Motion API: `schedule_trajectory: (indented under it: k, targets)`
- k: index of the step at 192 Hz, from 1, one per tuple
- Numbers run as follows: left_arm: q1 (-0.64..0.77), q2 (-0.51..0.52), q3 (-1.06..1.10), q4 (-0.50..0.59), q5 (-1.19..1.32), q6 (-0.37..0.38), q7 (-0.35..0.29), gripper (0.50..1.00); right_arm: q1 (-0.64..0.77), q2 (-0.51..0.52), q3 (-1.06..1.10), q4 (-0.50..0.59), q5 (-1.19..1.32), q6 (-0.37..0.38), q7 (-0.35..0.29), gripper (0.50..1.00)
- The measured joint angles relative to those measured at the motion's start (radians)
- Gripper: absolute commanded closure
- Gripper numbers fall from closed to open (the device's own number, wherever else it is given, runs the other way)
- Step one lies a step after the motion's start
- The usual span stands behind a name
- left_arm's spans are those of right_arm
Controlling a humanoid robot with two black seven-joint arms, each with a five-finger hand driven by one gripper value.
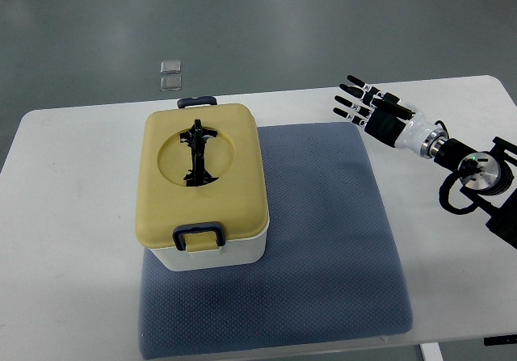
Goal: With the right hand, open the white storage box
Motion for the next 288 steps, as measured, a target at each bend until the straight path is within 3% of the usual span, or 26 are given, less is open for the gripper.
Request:
schedule_trajectory:
  k: [224, 257, 288]
  targets:
    - [-0.028, 0.000, -0.002, 0.003, 0.000, 0.003, -0.001, 0.500, 0.033, -0.030, 0.005, 0.002, -0.032, -0.001, -0.001, 0.562]
    - [-0.028, 0.000, -0.002, 0.003, 0.000, 0.003, 0.000, 0.500, 0.038, -0.037, 0.007, 0.014, -0.231, -0.008, 0.008, 0.562]
    - [-0.028, 0.000, -0.002, 0.003, 0.000, 0.003, 0.000, 0.500, 0.082, -0.063, 0.009, 0.077, -0.503, -0.023, 0.092, 0.562]
